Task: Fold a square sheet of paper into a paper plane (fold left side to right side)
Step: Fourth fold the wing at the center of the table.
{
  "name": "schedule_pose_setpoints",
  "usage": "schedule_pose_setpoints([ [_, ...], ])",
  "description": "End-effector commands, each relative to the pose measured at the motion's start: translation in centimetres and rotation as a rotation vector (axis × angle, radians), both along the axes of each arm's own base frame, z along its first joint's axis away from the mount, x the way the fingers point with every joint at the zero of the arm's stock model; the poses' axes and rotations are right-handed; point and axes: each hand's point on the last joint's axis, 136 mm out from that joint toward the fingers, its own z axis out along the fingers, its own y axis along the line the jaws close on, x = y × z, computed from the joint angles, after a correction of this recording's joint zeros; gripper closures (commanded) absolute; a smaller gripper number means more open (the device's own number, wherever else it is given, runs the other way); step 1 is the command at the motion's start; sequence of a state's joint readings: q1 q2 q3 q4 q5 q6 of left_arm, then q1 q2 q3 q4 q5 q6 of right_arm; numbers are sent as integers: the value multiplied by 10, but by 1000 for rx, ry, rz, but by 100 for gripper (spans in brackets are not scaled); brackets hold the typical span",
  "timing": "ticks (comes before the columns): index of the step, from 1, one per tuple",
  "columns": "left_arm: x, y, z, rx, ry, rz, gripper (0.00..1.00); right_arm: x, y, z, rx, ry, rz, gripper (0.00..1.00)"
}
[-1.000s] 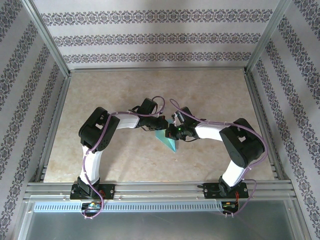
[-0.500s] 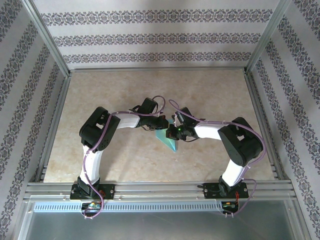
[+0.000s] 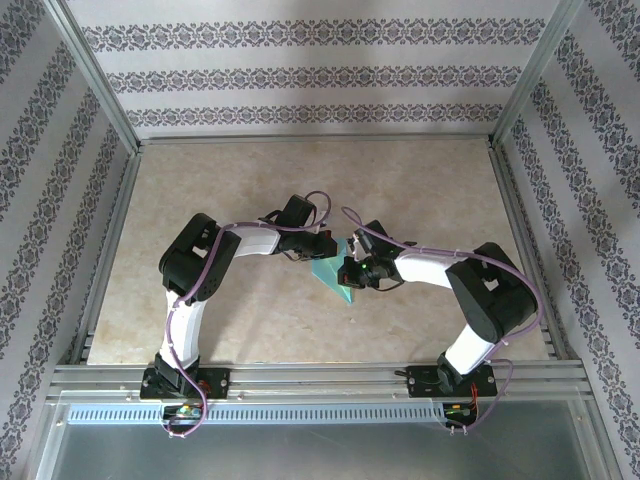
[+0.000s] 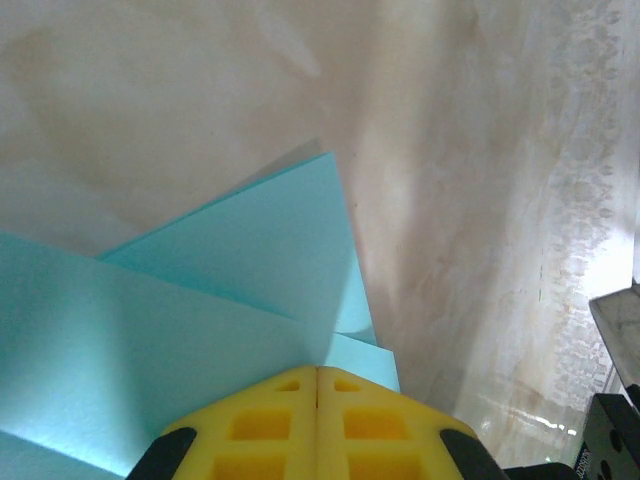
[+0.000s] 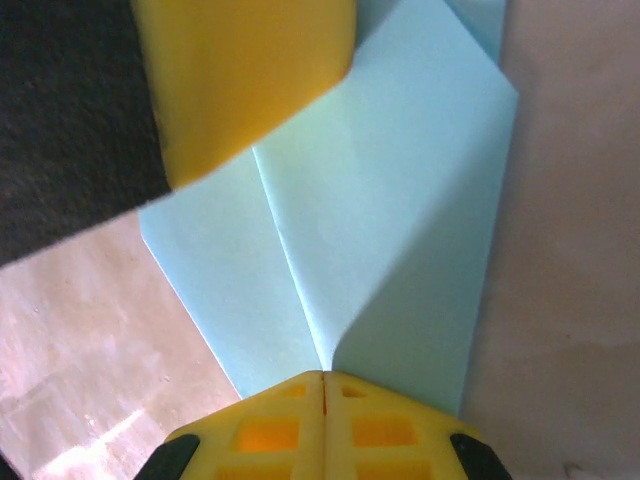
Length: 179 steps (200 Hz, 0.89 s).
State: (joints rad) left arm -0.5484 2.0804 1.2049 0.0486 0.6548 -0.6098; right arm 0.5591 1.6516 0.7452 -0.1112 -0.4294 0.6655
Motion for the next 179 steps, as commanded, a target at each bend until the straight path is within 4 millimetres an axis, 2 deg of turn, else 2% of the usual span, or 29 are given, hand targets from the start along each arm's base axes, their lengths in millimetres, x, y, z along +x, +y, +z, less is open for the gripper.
schedule_pose_setpoints([
  [1,-2,25,-43,132,60,48,100,-44,-25,-20,-115,136,34,100],
  [22,-2,25,-43,132,60,48,100,-44,-23,-9,-96,125,39,100],
  [51,-2,25,-43,131,59,46,100,-31,-10,20,-25,61,39,100],
  [70,-2,24,-42,130,60,45,100,-24,0,30,23,36,41,100],
  [83,-2,24,-42,129,58,44,100,-22,4,28,41,36,38,100],
  [112,-2,23,-42,126,57,40,100,-24,0,9,13,63,25,100],
  [179,-2,24,-43,129,63,44,100,-43,-24,-15,-82,129,-8,100],
])
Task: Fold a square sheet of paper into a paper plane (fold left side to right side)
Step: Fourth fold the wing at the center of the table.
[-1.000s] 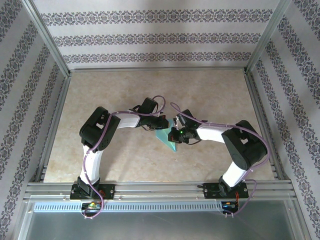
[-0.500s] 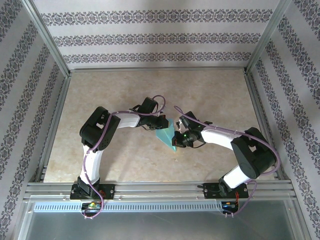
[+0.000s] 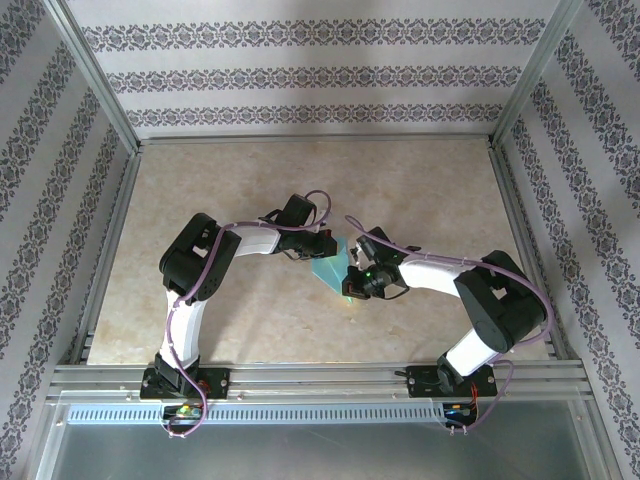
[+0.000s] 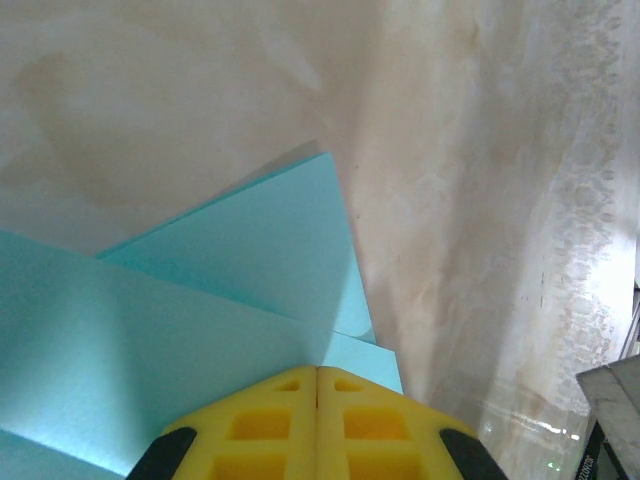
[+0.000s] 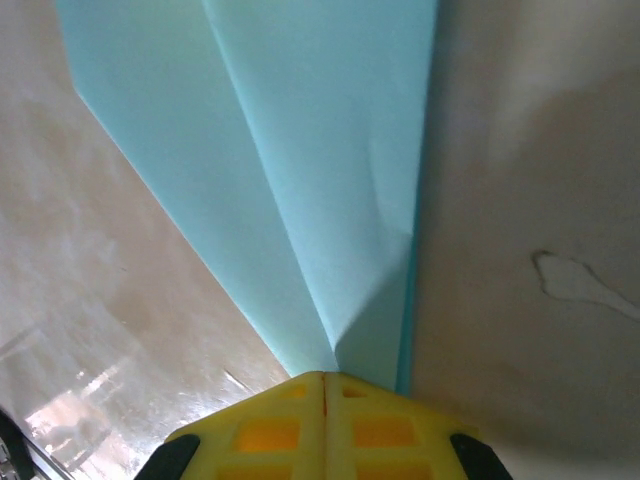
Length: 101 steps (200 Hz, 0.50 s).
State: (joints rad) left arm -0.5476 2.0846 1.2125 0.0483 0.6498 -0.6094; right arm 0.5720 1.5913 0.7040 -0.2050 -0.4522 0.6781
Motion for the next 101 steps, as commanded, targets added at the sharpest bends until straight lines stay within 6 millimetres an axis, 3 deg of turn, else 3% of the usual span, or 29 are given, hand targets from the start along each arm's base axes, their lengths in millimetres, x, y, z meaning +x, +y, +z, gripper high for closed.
schedule_pose_setpoints([
  [1,-4,24,-43,127,68,40,100,-14,-14,-15,-63,48,-18,100],
  [101,-3,25,-42,132,64,38,100,-49,-43,-17,-86,113,-69,100],
])
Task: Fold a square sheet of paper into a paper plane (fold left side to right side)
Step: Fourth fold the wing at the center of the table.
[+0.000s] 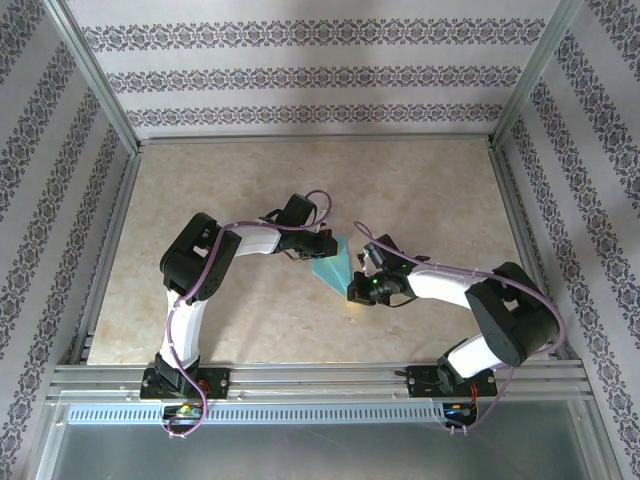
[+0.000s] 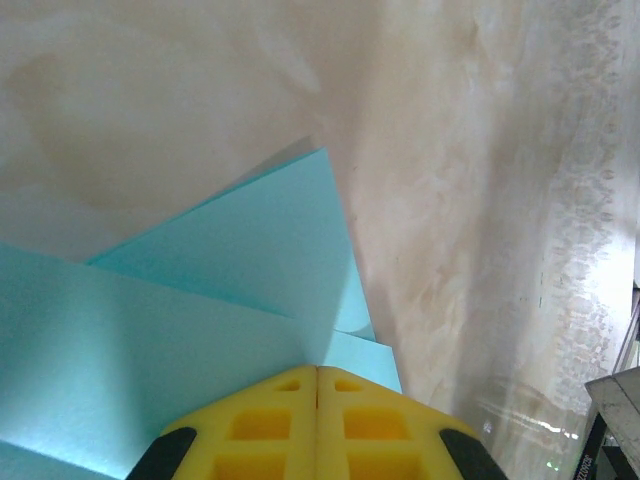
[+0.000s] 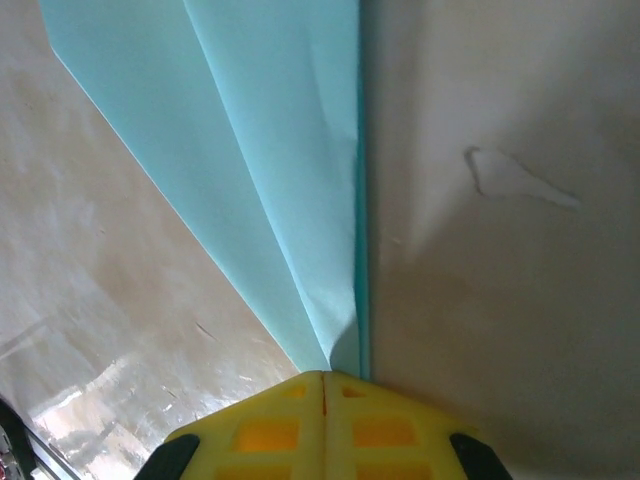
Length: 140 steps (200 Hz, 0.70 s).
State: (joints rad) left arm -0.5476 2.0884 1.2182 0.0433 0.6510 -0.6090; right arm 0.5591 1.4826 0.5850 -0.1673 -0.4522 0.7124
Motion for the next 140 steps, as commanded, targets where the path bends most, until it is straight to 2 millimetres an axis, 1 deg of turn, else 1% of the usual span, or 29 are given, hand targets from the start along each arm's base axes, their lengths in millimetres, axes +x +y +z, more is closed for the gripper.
schedule_pose_setpoints([
  [1,-4,25,-41,130,60,39,100,-31,-28,-16,-100,118,-28,100],
  [19,-4,22,-32,99,58,46,100,-26,-27,-2,-71,78,-22,100],
  [36,-3,15,-18,46,57,51,100,-15,-25,18,-16,10,-17,100],
  [56,2,5,7,-33,36,59,95,2,-24,40,38,-79,-12,90],
  [67,6,2,23,-68,16,63,91,13,-24,50,59,-132,-14,81],
  [76,9,0,36,-88,-2,64,88,22,-24,57,78,-173,-15,73],
  [88,11,-2,54,-110,-35,62,83,32,-23,61,98,-216,-11,66],
  [103,14,4,77,-125,-85,77,77,44,-20,61,110,-254,-2,58],
  [116,16,14,94,-129,-125,99,72,52,-16,58,123,-269,9,54],
  [122,16,19,100,-128,-138,110,71,56,-11,58,142,-278,20,53],
  [140,13,37,109,-124,-151,148,68,64,1,57,199,-289,40,52],
])
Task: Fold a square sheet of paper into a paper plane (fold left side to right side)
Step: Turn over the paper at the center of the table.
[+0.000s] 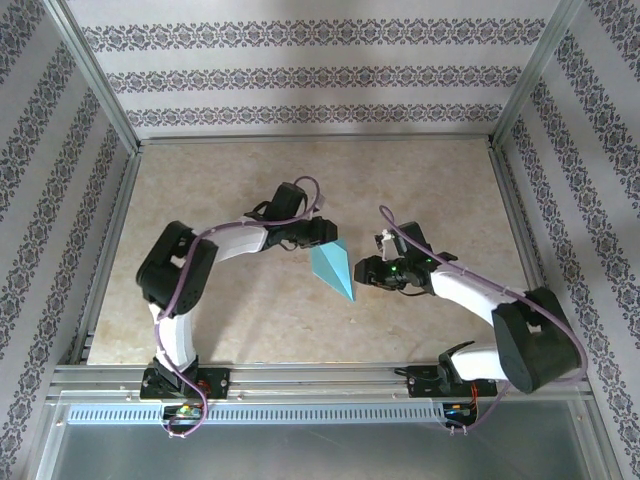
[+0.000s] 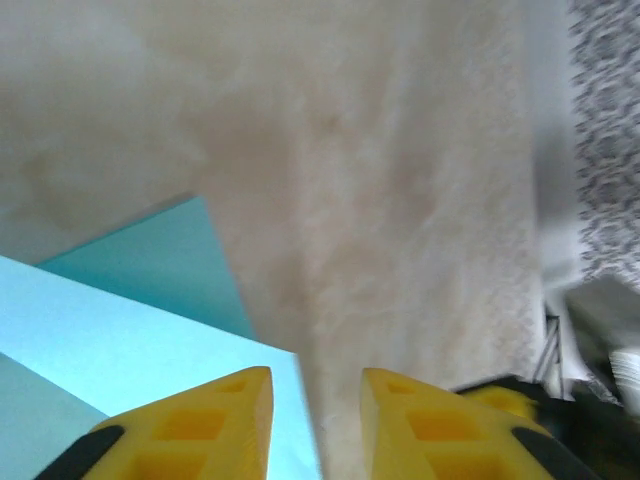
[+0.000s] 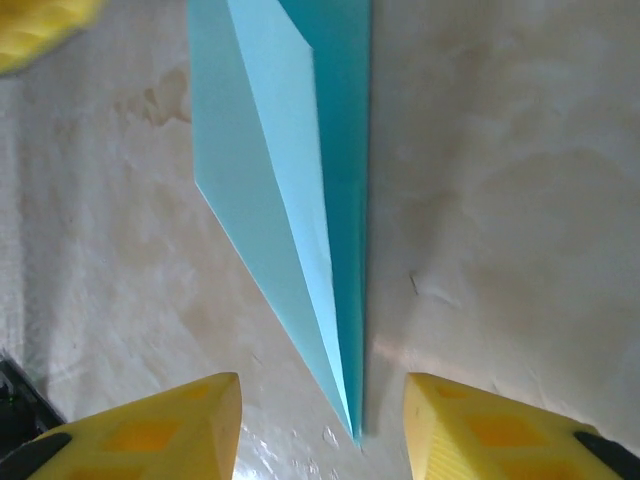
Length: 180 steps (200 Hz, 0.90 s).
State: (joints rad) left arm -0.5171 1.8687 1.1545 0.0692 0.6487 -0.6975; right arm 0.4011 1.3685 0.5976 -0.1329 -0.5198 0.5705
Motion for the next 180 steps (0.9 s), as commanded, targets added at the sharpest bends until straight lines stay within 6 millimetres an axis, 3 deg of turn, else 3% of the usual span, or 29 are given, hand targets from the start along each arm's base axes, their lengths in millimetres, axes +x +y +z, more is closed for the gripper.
schedule_pose_setpoints([
  [1,5,25,26,-15,-58,66,68,21,21,13,91,-92,60,52],
  [28,-7,47,22,-3,-41,109,64,29,32,5,107,-108,79,52],
  [72,-26,62,7,-2,-1,145,62,38,44,-10,124,-91,90,60],
  [110,-27,72,7,-42,11,176,61,40,46,-7,129,-109,93,82],
  [132,-25,74,20,-97,-13,180,59,41,42,7,141,-146,84,100],
  [162,-23,80,55,-201,-106,189,51,43,37,45,185,-240,72,100],
  [180,-26,81,89,-287,-190,159,45,48,31,83,235,-337,53,100],
])
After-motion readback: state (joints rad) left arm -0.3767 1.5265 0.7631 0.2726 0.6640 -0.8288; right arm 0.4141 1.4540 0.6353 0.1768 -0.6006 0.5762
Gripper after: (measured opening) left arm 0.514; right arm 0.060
